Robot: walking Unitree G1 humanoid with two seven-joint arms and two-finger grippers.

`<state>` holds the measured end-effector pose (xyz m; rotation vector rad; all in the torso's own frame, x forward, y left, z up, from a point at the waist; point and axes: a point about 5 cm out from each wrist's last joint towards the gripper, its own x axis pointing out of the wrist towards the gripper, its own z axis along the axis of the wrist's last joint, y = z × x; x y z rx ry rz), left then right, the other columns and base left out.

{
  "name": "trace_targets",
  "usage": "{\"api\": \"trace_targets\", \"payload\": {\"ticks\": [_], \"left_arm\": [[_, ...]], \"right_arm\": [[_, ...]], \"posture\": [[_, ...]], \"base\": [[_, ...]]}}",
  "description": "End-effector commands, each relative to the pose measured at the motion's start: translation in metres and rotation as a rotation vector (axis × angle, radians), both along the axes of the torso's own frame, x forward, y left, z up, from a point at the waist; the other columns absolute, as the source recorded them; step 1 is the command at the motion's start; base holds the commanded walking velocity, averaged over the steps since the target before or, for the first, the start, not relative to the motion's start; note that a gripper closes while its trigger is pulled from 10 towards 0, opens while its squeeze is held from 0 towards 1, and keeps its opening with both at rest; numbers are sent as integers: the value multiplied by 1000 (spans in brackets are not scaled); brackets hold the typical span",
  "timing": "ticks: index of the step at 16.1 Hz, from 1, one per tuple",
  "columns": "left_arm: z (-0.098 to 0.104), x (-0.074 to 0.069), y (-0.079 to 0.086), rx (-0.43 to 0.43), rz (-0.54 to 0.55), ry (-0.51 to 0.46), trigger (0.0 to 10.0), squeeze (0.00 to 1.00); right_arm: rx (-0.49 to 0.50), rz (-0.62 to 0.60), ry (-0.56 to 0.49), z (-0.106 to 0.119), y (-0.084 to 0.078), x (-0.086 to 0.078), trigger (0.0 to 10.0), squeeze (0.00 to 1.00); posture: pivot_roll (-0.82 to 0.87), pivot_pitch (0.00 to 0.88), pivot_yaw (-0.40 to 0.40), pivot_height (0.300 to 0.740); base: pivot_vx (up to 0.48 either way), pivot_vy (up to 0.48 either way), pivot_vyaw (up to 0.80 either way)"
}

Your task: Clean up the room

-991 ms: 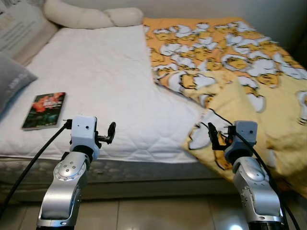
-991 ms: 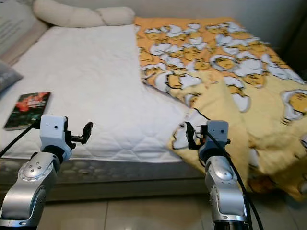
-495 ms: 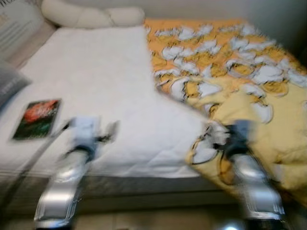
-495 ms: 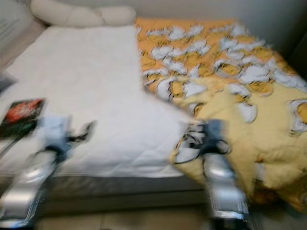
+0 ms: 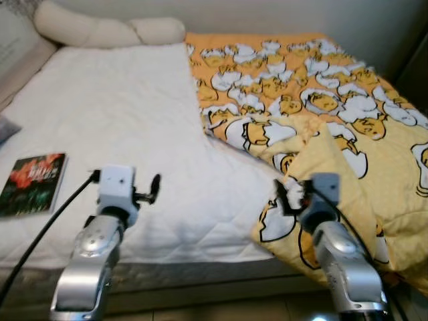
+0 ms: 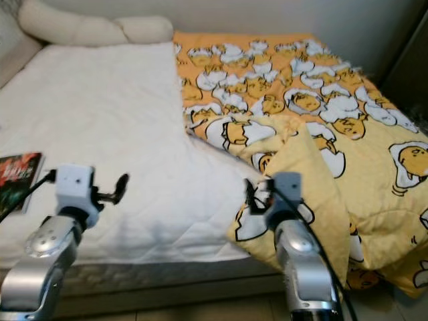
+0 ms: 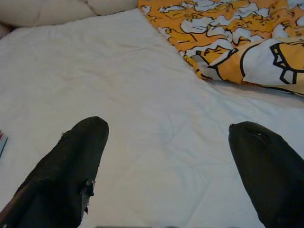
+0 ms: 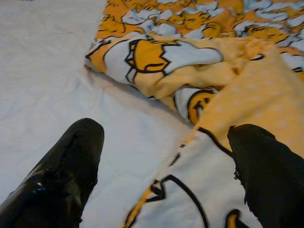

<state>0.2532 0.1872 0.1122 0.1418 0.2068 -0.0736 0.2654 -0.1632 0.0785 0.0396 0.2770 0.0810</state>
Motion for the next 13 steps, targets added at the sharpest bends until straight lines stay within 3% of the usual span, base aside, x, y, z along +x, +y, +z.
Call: {"api": "trace_targets", "payload": {"ticks": [1,2,7,10,13], "left_arm": [[4,-1,-9,11,-51,-12,10000,0],[3,-2,-10,23,-67,-4,10000,0],[5,-15,-12,68,-205,35,10000,0],[10,-24,-18,118,-441,99,10000,0],[20,-31,-16,160,-611,161,10000,0]], "right_arm": [[-24,-24,34,-3,-10,3,10000,0],[-27,-27,41,-4,-10,4,10000,969],[-89,25,145,-16,-6,24,10000,1000],[-115,28,251,-31,-5,51,10000,1000],[-124,7,351,-43,-4,62,10000,1000]], "posture": [[2,0,-5,740],[4,0,-7,740],[24,0,-17,740],[66,0,-17,740],[91,0,7,740]], "base": [[0,0,0],[0,0,0],[0,0,0],[0,0,0],[0,0,0]]}}
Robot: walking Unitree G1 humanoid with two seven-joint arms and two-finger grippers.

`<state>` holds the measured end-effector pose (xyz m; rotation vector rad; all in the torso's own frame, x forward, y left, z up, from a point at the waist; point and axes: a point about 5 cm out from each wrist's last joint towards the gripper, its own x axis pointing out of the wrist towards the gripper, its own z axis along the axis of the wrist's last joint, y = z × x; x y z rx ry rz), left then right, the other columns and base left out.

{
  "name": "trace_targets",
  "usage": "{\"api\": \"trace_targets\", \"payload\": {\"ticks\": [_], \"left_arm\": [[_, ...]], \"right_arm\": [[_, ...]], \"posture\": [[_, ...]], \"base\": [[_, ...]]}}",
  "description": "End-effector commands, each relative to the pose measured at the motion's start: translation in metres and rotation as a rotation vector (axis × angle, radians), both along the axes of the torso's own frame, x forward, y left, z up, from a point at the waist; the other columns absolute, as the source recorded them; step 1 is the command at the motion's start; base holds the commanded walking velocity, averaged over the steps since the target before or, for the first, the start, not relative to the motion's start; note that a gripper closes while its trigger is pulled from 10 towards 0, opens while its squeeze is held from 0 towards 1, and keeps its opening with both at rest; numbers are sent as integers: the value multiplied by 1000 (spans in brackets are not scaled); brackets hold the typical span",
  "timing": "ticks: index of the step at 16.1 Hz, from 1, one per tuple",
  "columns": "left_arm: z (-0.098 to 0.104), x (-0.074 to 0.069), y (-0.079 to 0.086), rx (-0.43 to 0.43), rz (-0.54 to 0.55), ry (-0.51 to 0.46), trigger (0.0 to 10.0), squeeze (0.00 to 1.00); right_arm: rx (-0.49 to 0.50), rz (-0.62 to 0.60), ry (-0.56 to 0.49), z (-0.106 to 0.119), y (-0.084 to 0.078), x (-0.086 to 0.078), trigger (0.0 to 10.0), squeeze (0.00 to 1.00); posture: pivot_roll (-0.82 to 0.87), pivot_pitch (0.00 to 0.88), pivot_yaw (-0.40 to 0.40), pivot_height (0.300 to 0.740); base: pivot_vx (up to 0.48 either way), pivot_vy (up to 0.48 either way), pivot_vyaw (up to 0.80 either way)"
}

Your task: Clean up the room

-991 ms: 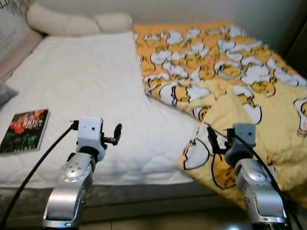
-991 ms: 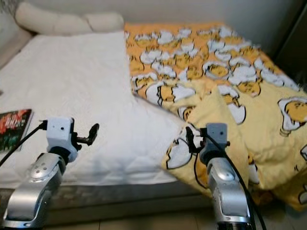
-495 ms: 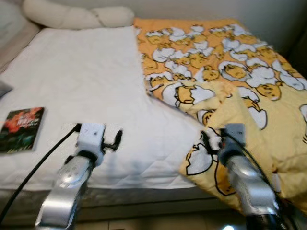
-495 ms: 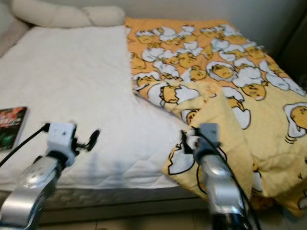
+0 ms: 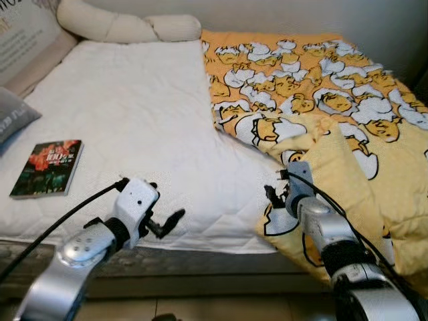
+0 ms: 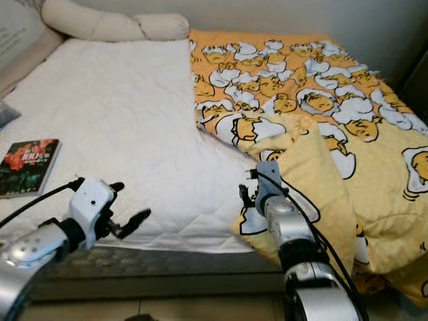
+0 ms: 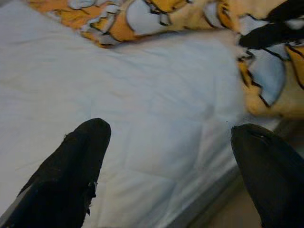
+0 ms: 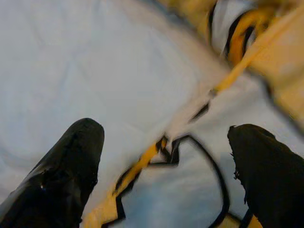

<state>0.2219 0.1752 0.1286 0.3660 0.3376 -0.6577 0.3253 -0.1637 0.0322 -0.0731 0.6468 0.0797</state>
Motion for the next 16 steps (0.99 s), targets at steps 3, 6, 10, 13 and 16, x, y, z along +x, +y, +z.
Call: {"api": "trace_targets", "payload": {"ticks": [3,6,10,13,16], "left_arm": [[13,-10,-2,26,-112,46,10000,0],[23,-22,-3,33,-149,66,10000,0],[30,-30,-2,39,-166,96,10000,0],[32,-31,-4,27,-166,107,10000,0],[33,-32,-5,22,-171,118,10000,0]], "right_arm": [[-2,-52,62,-5,-4,3,10000,0],[-61,-54,91,-10,-9,0,10000,0],[-74,-48,126,-19,-4,-6,0,0],[-86,-41,134,-22,-5,-8,0,0],[-85,-48,129,-20,-7,-7,0,0]], "posture": [[129,68,21,740],[164,138,28,740],[190,188,33,740],[189,182,32,740],[185,181,32,740]], "base": [[0,0,0],[0,0,0],[0,0,0],[0,0,0],[0,0,0]]}}
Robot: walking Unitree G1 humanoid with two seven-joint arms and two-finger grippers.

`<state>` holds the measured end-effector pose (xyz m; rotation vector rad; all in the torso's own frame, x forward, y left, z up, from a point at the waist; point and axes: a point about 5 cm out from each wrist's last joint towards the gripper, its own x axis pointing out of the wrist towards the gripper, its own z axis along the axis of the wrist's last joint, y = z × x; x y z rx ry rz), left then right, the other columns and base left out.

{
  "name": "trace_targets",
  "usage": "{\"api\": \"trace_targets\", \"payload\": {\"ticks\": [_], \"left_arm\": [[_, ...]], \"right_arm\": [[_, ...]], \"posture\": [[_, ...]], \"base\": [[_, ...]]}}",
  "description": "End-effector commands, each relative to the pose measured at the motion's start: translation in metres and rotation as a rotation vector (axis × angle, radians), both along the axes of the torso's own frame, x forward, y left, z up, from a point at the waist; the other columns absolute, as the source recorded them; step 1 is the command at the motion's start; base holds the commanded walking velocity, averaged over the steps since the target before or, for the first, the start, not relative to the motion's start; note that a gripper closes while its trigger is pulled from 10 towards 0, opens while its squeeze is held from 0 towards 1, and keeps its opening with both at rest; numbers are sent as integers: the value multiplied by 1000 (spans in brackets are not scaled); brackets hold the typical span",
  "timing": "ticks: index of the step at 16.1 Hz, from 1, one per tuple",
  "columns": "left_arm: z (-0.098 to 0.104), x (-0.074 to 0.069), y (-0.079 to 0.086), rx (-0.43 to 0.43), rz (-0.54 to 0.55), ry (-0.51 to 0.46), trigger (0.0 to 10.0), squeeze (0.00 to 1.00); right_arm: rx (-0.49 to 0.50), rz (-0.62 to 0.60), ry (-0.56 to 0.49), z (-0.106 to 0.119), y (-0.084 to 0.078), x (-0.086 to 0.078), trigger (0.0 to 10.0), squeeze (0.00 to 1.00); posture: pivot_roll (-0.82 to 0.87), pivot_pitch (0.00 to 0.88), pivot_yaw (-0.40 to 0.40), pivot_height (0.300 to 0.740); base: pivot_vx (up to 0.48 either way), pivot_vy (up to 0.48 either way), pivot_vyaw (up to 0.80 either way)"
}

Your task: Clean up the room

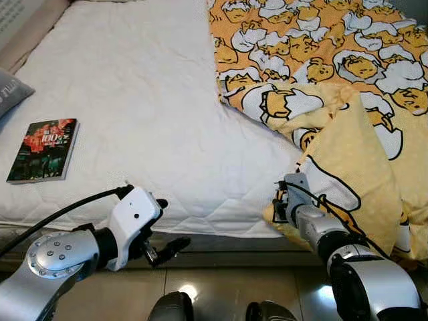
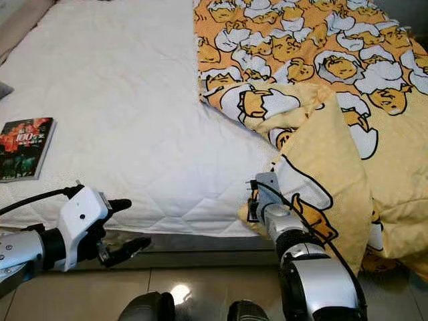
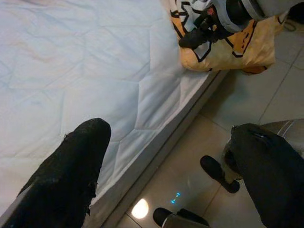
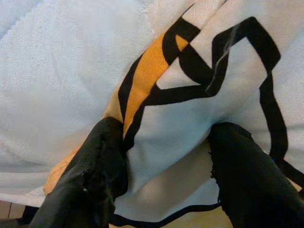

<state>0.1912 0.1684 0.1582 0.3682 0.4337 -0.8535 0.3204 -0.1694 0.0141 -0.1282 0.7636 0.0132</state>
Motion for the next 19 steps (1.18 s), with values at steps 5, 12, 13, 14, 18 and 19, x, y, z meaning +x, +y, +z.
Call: {"api": "trace_targets", "payload": {"ticks": [5,12,13,14,18,19], "left_arm": [[3,1,0,4,9,-3,10000,0],[3,3,-1,-2,8,0,10000,0],[3,3,-2,-3,6,0,10000,0],[3,4,-3,-4,5,0,10000,0],[2,4,-6,-11,-1,1,10000,0],[2,4,-6,-12,-1,1,10000,0]], "right_arm": [[3,1,-1,1,-2,1,0,0],[26,6,-8,2,-4,2,0,0],[29,20,-10,2,-4,2,0,0],[30,31,-11,2,-4,1,0,0],[110,197,-4,-2,2,-4,0,0],[149,300,15,-5,5,-9,0,0]], "posture": [[178,179,30,740],[167,173,31,740],[164,173,33,740],[164,172,32,740],[157,167,32,740],[155,166,29,740]], "base": [[0,0,0],[0,0,0],[0,0,0],[0,0,0],[0,0,0],[0,0,0]]}}
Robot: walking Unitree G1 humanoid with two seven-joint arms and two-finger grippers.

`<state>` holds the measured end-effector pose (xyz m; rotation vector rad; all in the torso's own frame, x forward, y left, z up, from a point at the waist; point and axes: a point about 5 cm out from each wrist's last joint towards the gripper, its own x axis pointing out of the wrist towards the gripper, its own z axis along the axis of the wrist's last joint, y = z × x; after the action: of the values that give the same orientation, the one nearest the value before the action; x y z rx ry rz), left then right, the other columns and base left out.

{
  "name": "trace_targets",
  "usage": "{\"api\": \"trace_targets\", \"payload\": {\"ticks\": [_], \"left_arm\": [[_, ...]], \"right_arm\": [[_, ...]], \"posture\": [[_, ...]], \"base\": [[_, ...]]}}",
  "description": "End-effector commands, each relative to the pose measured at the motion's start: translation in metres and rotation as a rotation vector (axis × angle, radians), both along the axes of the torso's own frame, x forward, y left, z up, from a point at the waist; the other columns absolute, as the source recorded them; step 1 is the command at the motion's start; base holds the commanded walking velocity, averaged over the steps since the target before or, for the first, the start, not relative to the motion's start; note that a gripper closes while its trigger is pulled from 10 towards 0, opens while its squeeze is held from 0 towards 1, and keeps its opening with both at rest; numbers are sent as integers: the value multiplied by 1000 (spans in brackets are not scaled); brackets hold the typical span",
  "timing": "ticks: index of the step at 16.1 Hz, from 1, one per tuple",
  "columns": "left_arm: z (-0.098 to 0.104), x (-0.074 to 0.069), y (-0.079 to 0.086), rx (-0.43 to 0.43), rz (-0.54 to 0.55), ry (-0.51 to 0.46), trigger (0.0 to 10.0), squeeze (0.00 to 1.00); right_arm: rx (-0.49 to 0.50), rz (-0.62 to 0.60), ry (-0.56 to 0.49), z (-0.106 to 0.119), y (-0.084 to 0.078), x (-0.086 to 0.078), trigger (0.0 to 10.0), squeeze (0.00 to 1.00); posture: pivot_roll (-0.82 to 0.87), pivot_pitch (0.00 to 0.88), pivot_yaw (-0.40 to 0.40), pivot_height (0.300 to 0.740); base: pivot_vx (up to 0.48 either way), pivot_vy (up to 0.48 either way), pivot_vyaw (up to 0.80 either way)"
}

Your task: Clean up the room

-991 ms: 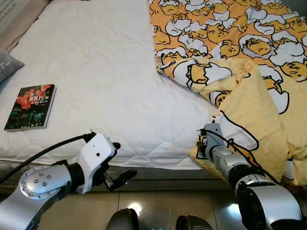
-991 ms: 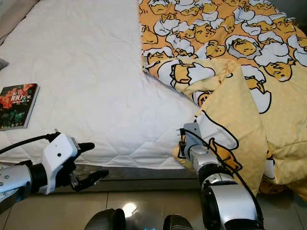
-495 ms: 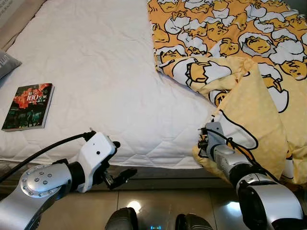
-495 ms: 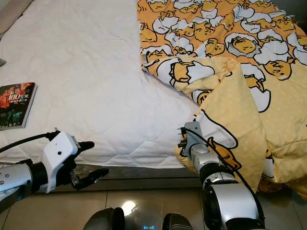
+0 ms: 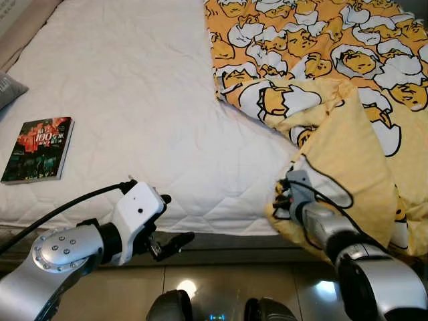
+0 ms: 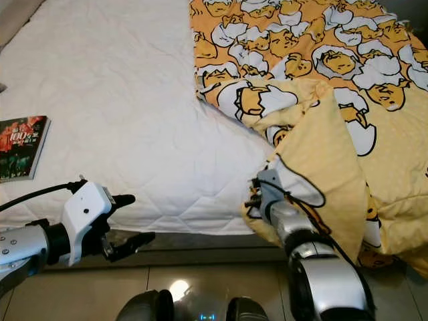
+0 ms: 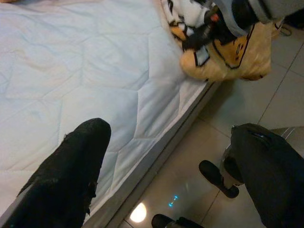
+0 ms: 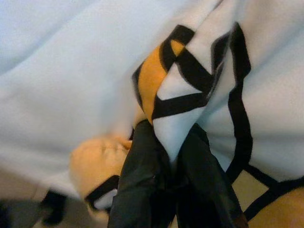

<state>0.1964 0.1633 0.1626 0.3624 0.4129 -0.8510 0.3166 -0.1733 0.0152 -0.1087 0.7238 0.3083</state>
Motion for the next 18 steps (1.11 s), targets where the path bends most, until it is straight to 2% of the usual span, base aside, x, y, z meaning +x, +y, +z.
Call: {"api": "trace_targets", "payload": {"ticks": [1,2,3,4,5,7,8,9,10,11,13,16,17,18], "left_arm": [[-2,-1,-1,-4,-3,18,10000,0],[-3,-1,-2,-5,-3,19,10000,0],[-3,-2,-3,-7,-6,21,10000,0],[-4,-3,-5,-12,-12,25,10000,0],[-4,-4,-6,-18,-19,28,10000,0],[-4,-4,-7,-19,-29,32,10000,0],[-5,-5,-8,-17,-38,36,10000,0],[-5,-4,-7,-15,-41,36,10000,0],[-5,-4,-7,-14,-43,36,10000,0],[-5,-4,-7,-13,-45,36,10000,0],[-4,-4,-8,-13,-50,36,10000,0],[-4,-4,-8,-12,-54,37,10000,0],[-4,-4,-8,-13,-54,38,10000,0],[-4,-4,-8,-13,-54,37,10000,0]], "right_arm": [[109,296,92,-16,13,-24,0,0],[121,386,124,-21,12,-34,0,0],[142,544,198,-30,6,-56,0,0],[173,721,305,-39,-6,-90,0,0],[177,811,378,-44,-14,-114,0,0],[152,808,389,-46,-24,-125,0,0],[124,760,346,-49,-31,-123,2784,0],[94,698,308,-55,-33,-118,10000,0],[94,678,300,-55,-34,-119,10000,47],[97,663,297,-55,-35,-120,10000,1000],[74,632,263,-59,-34,-122,10000,1000],[148,592,73,-30,-22,-79,10000,1000],[213,578,-23,-8,-16,-59,10000,1000],[239,568,-94,8,-9,-46,10000,1000]], "posture": [[155,166,29,740],[149,162,28,740],[149,162,28,740],[143,161,30,740],[143,161,30,740],[139,162,35,740],[137,159,42,740],[137,158,43,740],[137,158,44,740],[137,159,45,740],[139,157,44,740],[141,158,42,740],[141,160,39,740],[141,159,38,740]], "base": [[0,0,0],[0,0,0],[0,0,0],[0,0,0],[0,0,0],[0,0,0],[0,0,0],[0,0,0],[0,0,0],[0,0,0],[0,0,0],[0,0,0],[0,0,0],[0,0,0]]}}
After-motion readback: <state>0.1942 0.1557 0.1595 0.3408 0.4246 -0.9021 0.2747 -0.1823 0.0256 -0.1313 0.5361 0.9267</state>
